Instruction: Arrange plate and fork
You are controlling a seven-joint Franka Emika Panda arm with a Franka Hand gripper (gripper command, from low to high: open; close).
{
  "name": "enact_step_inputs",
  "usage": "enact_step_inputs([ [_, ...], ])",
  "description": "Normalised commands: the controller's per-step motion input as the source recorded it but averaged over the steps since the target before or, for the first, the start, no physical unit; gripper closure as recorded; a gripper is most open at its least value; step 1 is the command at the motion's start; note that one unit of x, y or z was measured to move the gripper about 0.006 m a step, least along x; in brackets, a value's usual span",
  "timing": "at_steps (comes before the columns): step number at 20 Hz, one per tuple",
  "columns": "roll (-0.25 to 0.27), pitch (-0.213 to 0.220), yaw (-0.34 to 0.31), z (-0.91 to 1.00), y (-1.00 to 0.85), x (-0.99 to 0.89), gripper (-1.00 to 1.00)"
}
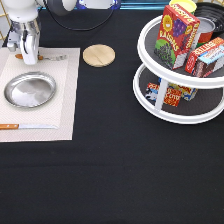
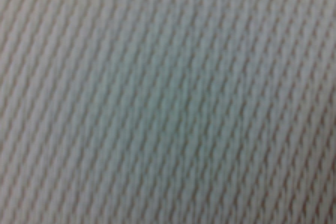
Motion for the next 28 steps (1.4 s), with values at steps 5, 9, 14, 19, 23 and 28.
enact_step_inputs([
  [5,0.074,-0.001,-0.012,-0.10,-0.20,-0.41,1.00],
  [9,0.079,0.000,-0.120,0.00,-0.33,-0.14,1.00],
  [14,0.065,0.022,-0.176,0.07,-0.18,-0.12,-1.00],
  [19,0.038,0.030,-0.180,0.28,-0.02,0.01,-1.00],
  [23,0.007,0.045,-0.078,0.51,0.03,0.13,-1.00],
  [28,0.002,0.050,-0.007,0.99,0.12,0.18,-1.00],
])
